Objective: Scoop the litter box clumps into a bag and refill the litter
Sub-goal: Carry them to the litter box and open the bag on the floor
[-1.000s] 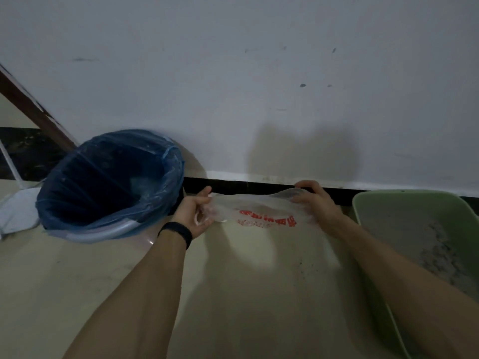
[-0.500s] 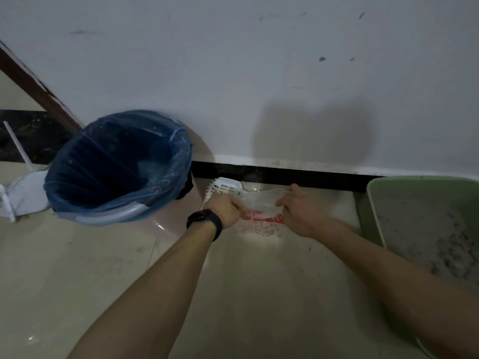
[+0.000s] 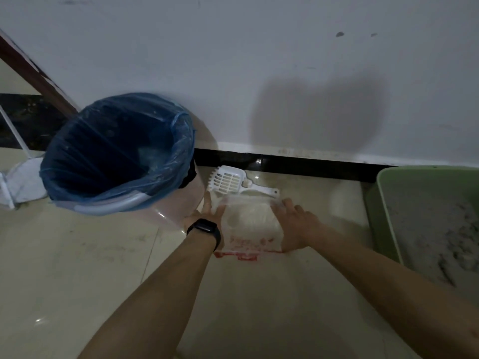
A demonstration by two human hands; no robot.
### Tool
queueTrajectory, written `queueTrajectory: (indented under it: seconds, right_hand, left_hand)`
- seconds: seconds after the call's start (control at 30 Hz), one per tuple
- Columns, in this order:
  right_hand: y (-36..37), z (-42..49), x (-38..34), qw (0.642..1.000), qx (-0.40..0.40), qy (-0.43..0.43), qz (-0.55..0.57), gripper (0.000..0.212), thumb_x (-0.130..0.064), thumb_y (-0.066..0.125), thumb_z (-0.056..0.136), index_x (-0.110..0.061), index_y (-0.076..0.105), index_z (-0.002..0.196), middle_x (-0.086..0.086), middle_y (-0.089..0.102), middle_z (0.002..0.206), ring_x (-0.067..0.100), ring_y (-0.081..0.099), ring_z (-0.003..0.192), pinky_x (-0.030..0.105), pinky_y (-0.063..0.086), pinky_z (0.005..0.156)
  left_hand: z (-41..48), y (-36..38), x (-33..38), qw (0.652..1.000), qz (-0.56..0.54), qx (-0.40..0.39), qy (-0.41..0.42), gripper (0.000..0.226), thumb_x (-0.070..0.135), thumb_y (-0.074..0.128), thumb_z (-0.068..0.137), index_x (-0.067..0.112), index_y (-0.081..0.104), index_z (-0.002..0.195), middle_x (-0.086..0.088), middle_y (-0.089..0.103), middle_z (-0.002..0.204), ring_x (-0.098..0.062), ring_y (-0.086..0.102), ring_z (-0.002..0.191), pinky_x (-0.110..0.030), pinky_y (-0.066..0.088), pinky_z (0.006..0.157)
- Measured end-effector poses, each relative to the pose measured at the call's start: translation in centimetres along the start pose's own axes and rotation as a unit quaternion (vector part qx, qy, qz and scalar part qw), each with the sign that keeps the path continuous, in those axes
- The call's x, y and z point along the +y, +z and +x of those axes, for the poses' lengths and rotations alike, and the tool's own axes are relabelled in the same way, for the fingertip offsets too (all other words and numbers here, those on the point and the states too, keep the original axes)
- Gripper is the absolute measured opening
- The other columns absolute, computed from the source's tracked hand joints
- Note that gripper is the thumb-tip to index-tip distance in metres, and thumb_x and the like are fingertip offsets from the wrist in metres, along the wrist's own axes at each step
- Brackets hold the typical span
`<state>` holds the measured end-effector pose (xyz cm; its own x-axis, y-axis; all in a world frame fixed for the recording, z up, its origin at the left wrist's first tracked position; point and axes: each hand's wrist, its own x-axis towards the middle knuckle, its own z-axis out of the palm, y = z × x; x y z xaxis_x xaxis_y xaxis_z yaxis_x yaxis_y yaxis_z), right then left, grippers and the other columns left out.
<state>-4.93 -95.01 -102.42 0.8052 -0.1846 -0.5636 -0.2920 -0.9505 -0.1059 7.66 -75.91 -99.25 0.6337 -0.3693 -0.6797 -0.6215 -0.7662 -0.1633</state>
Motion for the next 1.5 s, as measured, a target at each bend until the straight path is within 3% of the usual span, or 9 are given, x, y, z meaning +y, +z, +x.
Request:
queueTrajectory:
  seconds: [0.23, 0.4, 0.53, 0.63, 0.73, 0.83, 0.93, 1.2, 1.5]
  right_hand:
    - [4.8, 0.3, -0.3, 1.0, 0.009, 0.007, 0.026, 0.125, -0.065, 0.069, 0.068, -0.022, -0.011, 0.154, 0.01, 0.003, 0.158, 0.036, 0.029, 0.136, 0.049, 0.03, 0.111]
    - [3.4, -0.2, 0.2, 0.995, 0.064, -0.012, 0.079, 0.09, -0.081, 0.046, 0.073, -0.044, 0.018, 0.15, 0.009, 0.0, 0.163, 0.033, 0.021, 0.145, 0.046, 0.019, 0.119]
    - [2.4, -0.4, -0.1, 0.962, 0.23, 0.026, 0.142, 0.08, -0.071, 0.051, 0.08, -0.021, 0.033, 0.14, 0.008, 0.05, 0.14, 0.028, 0.051, 0.124, 0.043, 0.035, 0.11]
    - [2.2, 0.2, -0.3, 0.966, 0.244, 0.034, 0.084, 0.073, -0.058, 0.056, 0.084, -0.015, 0.037, 0.14, 0.008, 0.051, 0.139, 0.027, 0.045, 0.128, 0.042, 0.034, 0.108]
    - [2.7, 0.7, -0.6, 0.973, 0.221, 0.033, 0.061, 0.075, -0.056, 0.059, 0.083, -0.013, 0.04, 0.141, 0.01, 0.038, 0.147, 0.029, 0.04, 0.131, 0.043, 0.037, 0.107]
    - [2.8, 0.8, -1.0, 0.964, 0.264, 0.02, -0.008, 0.084, -0.056, 0.063, 0.078, -0.006, 0.041, 0.141, 0.014, 0.027, 0.154, 0.034, 0.034, 0.136, 0.049, 0.034, 0.108]
    - [3.2, 1.2, -1.5, 0.954, 0.286, -0.064, -0.062, 0.083, -0.042, 0.058, 0.082, -0.006, 0.029, 0.151, 0.014, 0.021, 0.16, 0.032, 0.022, 0.146, 0.051, 0.022, 0.117]
    - [6.3, 2.9, 0.1, 0.995, 0.059, -0.05, -0.066, 0.121, -0.089, 0.03, 0.071, -0.017, -0.026, 0.151, 0.0, -0.032, 0.159, 0.016, -0.028, 0.146, 0.05, -0.017, 0.117]
    - [7.5, 4.0, -0.3, 0.998, 0.052, -0.021, -0.04, 0.136, -0.101, 0.021, 0.058, -0.013, -0.025, 0.151, 0.004, -0.026, 0.161, 0.017, -0.031, 0.145, 0.055, -0.02, 0.115]
  left_hand:
    - [1.0, 3.8, 0.3, 0.985, 0.018, 0.144, 0.096, 0.105, 0.084, 0.038, 0.076, 0.023, 0.004, 0.154, -0.003, -0.044, 0.149, -0.03, -0.005, 0.146, -0.054, 0.009, 0.116]
    - [1.9, 5.5, -0.5, 0.932, 0.038, 0.315, 0.177, 0.058, 0.056, 0.033, 0.095, 0.014, 0.05, 0.131, -0.007, -0.013, 0.162, -0.032, 0.005, 0.148, -0.051, 0.011, 0.118]
    - [2.1, 5.0, -1.1, 0.894, 0.019, 0.4, 0.199, 0.047, 0.038, 0.057, 0.084, 0.012, 0.054, 0.123, -0.013, 0.008, 0.161, -0.041, 0.009, 0.146, -0.06, 0.016, 0.114]
    - [2.3, 5.3, -0.9, 0.858, 0.082, 0.435, 0.261, 0.057, 0.036, 0.056, 0.084, 0.014, 0.048, 0.136, -0.012, 0.008, 0.162, -0.038, 0.005, 0.147, -0.065, 0.005, 0.114]
    - [2.7, 5.9, -0.2, 0.838, 0.146, 0.424, 0.311, 0.065, 0.025, 0.058, 0.084, 0.009, 0.041, 0.144, -0.006, 0.006, 0.162, -0.027, 0.007, 0.148, -0.058, -0.006, 0.115]
    - [2.7, 6.0, 0.8, 0.828, 0.193, 0.405, 0.336, 0.056, 0.024, 0.056, 0.084, 0.009, 0.051, 0.138, -0.007, 0.025, 0.155, -0.027, 0.022, 0.14, -0.055, 0.006, 0.115]
    - [2.9, 5.3, 1.4, 0.868, 0.135, 0.367, 0.307, 0.064, 0.039, 0.061, 0.082, 0.01, 0.05, 0.138, -0.01, 0.038, 0.149, -0.03, 0.031, 0.136, -0.052, 0.01, 0.115]
    - [5.9, 6.8, -0.6, 0.953, 0.085, 0.188, 0.22, 0.116, 0.094, 0.03, 0.066, 0.034, -0.032, 0.144, -0.001, -0.017, 0.161, -0.026, -0.012, 0.148, -0.061, -0.023, 0.107]
    - [6.5, 8.5, -1.7, 0.955, 0.094, 0.155, 0.233, 0.115, 0.089, 0.032, 0.07, 0.031, -0.038, 0.141, 0.002, -0.02, 0.16, -0.024, -0.015, 0.147, -0.061, -0.021, 0.107]
